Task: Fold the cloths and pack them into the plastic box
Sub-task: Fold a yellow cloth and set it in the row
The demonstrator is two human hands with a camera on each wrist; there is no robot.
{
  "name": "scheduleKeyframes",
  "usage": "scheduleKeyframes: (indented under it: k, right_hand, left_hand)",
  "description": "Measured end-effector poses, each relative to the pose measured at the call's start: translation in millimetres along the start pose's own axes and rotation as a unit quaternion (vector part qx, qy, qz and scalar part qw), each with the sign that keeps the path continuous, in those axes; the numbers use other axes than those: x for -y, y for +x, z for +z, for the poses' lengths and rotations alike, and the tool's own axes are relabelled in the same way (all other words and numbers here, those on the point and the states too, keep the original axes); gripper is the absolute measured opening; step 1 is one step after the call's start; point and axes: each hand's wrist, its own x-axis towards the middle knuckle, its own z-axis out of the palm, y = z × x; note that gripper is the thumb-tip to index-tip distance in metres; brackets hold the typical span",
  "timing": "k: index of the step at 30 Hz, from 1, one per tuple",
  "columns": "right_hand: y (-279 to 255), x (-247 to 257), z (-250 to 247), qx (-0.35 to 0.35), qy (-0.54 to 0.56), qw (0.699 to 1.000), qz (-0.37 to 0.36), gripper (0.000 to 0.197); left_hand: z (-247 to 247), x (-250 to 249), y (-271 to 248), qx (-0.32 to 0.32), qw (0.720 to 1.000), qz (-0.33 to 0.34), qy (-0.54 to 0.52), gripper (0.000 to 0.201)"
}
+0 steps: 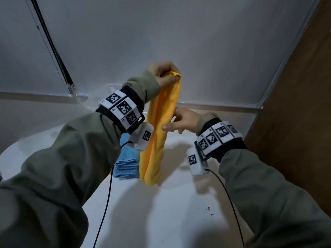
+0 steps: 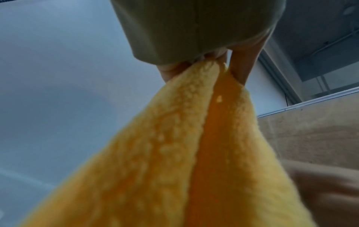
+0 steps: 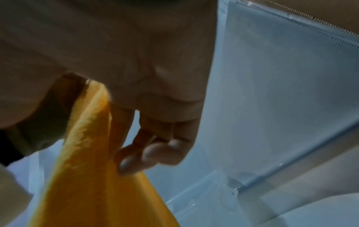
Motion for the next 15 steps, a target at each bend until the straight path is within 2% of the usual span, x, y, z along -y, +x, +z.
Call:
scheduleKeyframes:
  k: [3,4,6,8,10,11,12,14,15]
  right_hand:
    - [9.6,-2.6,10.2,-0.093,0.038,0.995,0.015,0.029]
    - [13.2,-6.3,9.5,-0.102,0.006,0.994,0.04,0.034]
    - [13.4,-11.9,8.4,-0.076,-0.1,0.986,0.11,0.045]
    - [10.7,-19.6,8.4,-0.03,-0.224,0.954,0.195,0.05]
    - [8.8,-28.8,6.7,-0.005,-0.364,0.894,0.261,0.049]
    - [8.1,-32.5,4.2,-0.024,-0.392,0.878,0.274,0.041]
    - [6.9,-34.2,0.2,-0.059,-0.38,0.881,0.276,0.032]
    - [10.8,-40.8,-10.9,-0.192,-0.26,0.915,0.24,0.028]
    - [13.6,-42.4,-15.3,-0.277,-0.195,0.922,0.186,0.03]
  left_hand:
    - [-0.2,3.4,0.2,0.005,0.999,-0.003,0.049,0.015]
    - [-2.3,3.9,0.2,-0.016,0.999,0.006,0.049,0.011]
    - [-10.4,3.7,0.4,-0.082,0.996,0.031,0.007,0.006]
    - [-21.1,0.7,-0.2,-0.142,0.987,0.057,-0.057,0.006]
    - [-31.9,-5.0,-3.3,-0.166,0.977,0.064,-0.121,0.006]
    - [-36.4,-7.1,-4.9,-0.161,0.974,0.056,-0.151,0.011]
    - [-39.4,-8.1,-6.9,-0.142,0.972,0.04,-0.184,0.017]
    - [-40.4,-6.6,-9.2,-0.082,0.972,-0.013,-0.219,0.023]
    - [-38.1,-4.5,-9.3,-0.051,0.975,-0.042,-0.214,0.023]
